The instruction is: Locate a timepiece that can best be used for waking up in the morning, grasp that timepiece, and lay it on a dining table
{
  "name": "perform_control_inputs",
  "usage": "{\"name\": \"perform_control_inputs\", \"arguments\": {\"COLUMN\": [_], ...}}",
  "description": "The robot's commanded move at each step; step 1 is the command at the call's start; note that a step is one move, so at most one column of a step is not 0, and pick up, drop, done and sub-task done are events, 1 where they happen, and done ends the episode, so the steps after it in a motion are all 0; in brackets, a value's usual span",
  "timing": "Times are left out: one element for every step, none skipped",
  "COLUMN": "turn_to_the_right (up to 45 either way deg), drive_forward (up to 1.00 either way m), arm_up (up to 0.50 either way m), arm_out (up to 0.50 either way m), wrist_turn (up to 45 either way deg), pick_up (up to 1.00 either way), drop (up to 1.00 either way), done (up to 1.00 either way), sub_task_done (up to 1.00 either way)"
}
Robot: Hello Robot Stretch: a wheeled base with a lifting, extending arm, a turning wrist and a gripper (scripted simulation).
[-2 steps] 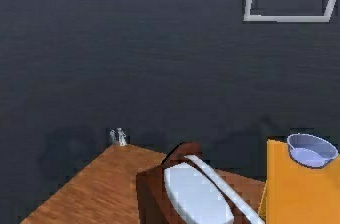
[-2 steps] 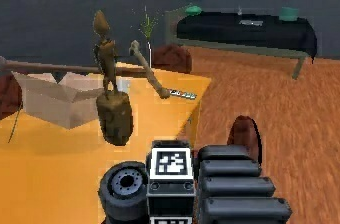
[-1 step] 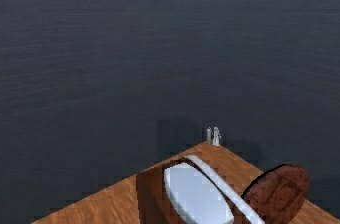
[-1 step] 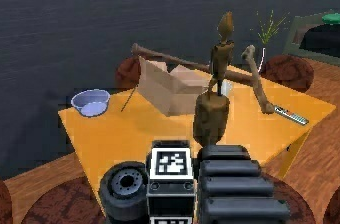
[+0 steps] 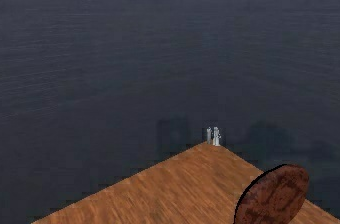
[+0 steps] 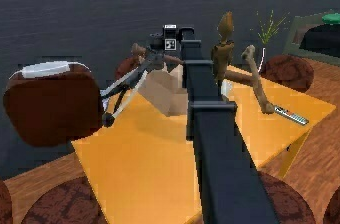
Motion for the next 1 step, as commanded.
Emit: {"name": "perform_control_inputs", "arguments": {"turn_to_the_right": [0.0], "drive_forward": [0.0], "arm_up": [0.0], "arm_out": [0.0], "wrist_turn": [45.0], "pick_up": [0.0], "drop": [0.0], "done": [0.0], "sub_task_done": [0.0]}}
